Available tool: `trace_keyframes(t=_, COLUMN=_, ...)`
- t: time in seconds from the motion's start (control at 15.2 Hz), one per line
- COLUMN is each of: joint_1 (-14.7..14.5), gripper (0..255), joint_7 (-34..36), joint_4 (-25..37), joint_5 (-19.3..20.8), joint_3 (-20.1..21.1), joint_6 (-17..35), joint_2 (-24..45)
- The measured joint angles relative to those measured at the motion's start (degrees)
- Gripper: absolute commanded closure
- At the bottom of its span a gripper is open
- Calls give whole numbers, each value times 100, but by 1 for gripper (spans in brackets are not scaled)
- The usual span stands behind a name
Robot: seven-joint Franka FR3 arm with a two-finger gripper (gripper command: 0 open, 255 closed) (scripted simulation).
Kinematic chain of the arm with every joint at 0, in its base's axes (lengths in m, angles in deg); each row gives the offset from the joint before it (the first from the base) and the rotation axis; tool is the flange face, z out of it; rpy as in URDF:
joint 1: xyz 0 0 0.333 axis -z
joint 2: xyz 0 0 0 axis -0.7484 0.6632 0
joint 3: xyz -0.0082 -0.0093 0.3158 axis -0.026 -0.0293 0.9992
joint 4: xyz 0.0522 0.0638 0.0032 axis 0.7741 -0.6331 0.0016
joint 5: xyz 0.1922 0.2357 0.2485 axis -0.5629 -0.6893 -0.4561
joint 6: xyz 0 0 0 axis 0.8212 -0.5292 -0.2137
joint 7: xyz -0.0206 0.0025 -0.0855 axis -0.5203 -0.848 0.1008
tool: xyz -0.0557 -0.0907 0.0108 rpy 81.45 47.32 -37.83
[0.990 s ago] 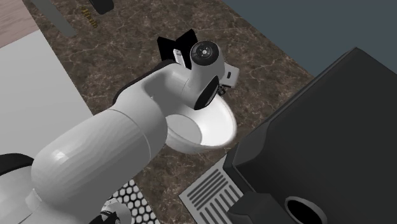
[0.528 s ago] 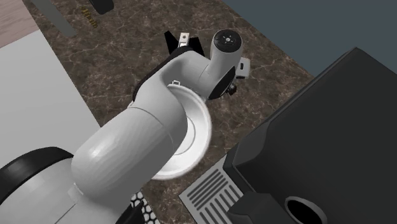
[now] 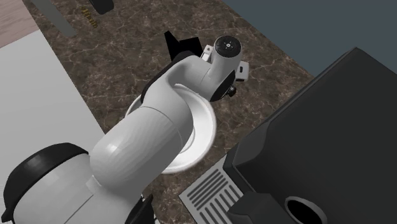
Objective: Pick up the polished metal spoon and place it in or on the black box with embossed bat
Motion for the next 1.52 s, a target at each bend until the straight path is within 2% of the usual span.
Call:
trace_keyframes(t=0.2, joint_1=-2, gripper=0, joint_7=0, joint_4=5, joint_5=2, joint_3=-2, joint_6=2, joint_2=6)
trace_keyframes(t=0.26, joint_1=-2, gripper=255, joint_7=0, joint_4=5, joint_5=2, joint_3=-2, joint_6=2, joint_2=6)
trace_keyframes(t=0.99, joint_1=7, gripper=255, joint_7=-4, joint_4=23, joint_5=-8, joint_3=7, joint_6=-31, joint_2=-33)
trace_keyframes(t=1.52, joint_1=67, gripper=255, joint_7=-75, joint_4=191, joint_5=-140, joint_3=100, joint_6=-455, joint_2=-281)
